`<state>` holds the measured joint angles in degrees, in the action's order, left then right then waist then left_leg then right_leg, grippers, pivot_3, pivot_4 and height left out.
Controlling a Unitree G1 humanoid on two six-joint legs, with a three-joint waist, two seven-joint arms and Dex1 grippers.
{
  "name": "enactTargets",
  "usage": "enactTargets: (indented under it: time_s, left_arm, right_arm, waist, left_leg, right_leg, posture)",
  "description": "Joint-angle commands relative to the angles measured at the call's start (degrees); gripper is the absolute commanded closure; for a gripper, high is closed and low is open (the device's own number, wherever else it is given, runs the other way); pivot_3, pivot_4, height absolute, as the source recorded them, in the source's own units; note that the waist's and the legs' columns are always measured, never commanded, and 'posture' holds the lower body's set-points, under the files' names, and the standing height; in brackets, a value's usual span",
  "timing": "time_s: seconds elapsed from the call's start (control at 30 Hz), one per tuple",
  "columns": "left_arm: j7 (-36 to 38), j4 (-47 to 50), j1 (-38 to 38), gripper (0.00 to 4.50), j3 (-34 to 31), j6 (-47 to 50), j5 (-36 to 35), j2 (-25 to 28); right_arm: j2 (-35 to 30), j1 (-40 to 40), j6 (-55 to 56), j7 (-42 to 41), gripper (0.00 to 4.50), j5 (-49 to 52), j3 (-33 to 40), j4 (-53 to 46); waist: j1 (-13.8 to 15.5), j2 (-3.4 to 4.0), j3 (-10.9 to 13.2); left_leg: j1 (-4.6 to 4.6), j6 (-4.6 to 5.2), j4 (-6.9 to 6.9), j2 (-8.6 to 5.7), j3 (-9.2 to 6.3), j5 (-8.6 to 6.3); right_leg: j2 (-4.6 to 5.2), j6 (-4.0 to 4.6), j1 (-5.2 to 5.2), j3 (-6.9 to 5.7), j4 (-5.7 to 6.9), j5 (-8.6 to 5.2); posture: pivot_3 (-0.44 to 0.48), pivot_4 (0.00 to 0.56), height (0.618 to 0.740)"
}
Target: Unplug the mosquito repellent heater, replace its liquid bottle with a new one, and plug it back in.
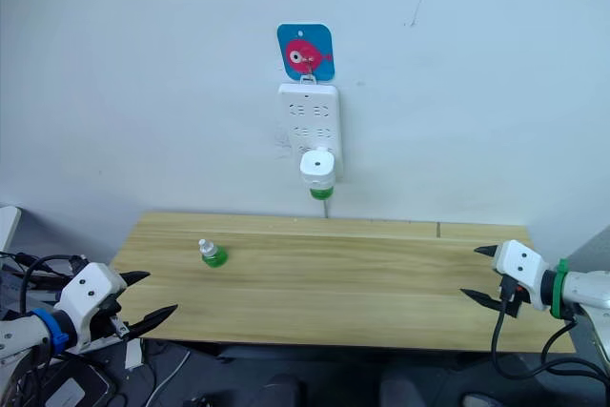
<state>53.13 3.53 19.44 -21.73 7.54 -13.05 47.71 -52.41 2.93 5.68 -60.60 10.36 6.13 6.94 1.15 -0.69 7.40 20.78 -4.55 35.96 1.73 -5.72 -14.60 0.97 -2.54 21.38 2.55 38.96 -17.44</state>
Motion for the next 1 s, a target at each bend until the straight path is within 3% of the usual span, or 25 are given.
enactTargets:
  time_s: [0.03,0.57,0.77,1.0]
  left_arm:
    - [0.63,0.65,-0.62,0.0,-0.77,0.41,-1.85,-0.2]
    - [5.14,-5.3,-4.3,0.0,-4.72,-5.81,-5.97,0.9]
    - [3.43,-2.94,-11.85,0.0,-2.27,0.27,-9.35,-0.21]
    - [-0.63,-0.69,-25.06,0.0,2.24,10.42,-12.86,-2.65]
  right_arm:
    - [-0.26,-0.15,-0.04,0.41,0.03,1.12,2.22,-1.96]
    - [0.88,0.65,-1.79,1.03,0.03,3.18,2.78,-6.04]
    - [3.2,0.17,-10.81,3.08,0.03,9.21,3.15,-19.29]
    - [7.05,-7.08,-26.41,12.95,0.03,19.92,4.58,-38.0]
  waist:
    - [-0.01,0.0,0.0]
    - [-0.17,0.01,0.1]
    - [-0.37,-0.01,0.22]
    - [-1.62,0.03,0.71]
  left_leg:
    - [0.0,0.0,0.0,0.0,0.0,0.0]
    - [0.0,0.0,0.0,0.0,-0.03,0.0]
    - [0.03,0.0,0.02,0.0,-0.08,0.0]
    - [0.06,-0.01,0.05,0.0,-0.13,0.01]
  right_leg:
    - [0.0,0.0,0.0,0.0,0.0,0.0]
    - [-0.01,0.02,0.0,-0.02,0.01,0.01]
    - [-0.01,-0.03,0.0,-0.06,0.01,0.02]
    - [-0.03,-0.1,0.0,-0.06,0.02,0.07]
  posture:
    - [0.096,0.096,0.725]
    - [0.084,0.106,0.725]
    - [0.041,0.112,0.725]
    - [-0.04,0.128,0.725]
